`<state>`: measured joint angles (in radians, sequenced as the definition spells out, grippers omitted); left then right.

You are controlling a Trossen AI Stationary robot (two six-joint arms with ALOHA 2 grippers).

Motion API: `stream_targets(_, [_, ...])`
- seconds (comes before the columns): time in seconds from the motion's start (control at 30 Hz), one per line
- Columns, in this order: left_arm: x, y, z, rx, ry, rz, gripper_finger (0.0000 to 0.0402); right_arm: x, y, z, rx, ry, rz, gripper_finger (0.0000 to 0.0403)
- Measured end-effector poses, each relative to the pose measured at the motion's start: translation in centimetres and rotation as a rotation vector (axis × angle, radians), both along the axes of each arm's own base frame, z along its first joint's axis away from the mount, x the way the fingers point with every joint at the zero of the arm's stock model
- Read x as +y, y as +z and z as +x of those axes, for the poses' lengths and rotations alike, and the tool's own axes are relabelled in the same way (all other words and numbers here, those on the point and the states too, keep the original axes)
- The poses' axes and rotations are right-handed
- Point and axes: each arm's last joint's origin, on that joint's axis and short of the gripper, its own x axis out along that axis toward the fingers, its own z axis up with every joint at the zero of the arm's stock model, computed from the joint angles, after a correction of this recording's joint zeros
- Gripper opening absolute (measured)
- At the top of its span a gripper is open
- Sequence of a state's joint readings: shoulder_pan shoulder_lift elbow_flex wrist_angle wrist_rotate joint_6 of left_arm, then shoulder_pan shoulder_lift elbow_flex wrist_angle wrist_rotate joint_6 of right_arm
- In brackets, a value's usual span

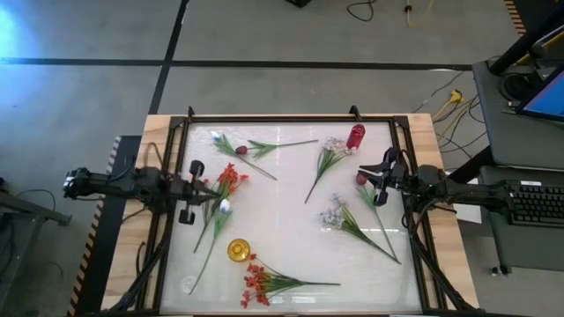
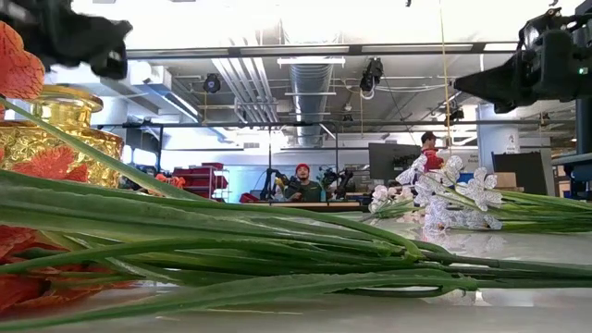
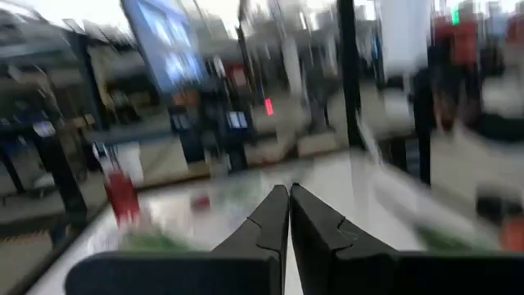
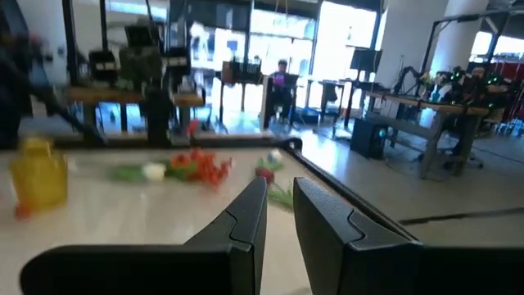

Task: Sort flowers into vase by color
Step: Put the top orange flowers into the yellow vase

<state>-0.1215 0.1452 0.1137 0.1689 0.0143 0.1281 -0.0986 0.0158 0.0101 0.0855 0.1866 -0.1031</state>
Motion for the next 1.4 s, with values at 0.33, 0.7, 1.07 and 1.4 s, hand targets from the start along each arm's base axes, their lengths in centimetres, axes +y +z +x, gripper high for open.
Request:
stream_targets(0.33, [0.1,3.2,-0.8,-0.234,-0.001,-0.059,0.0,0.0,0.2,0.0,-0.093,0.015,0.257,0.0057])
stream_targets(0.7, [0.3,2.8,0.2,-0.145,0.05,-0.364,0.0,0.0,0.5,0.0,-0.178,0.039,0.43,0.0057])
stream_targets(1.07, [0.3,1.6,2.8,0.411,0.27,-0.691,0.0,0.5,3.1,-0.4,-0.283,0.203,0.458,0.0057])
stream_targets(1.4, [0.3,2.4,2.9,0.812,0.535,-0.867,0.0,0.6,4.8,-0.2,-0.221,0.231,0.465,0.0057])
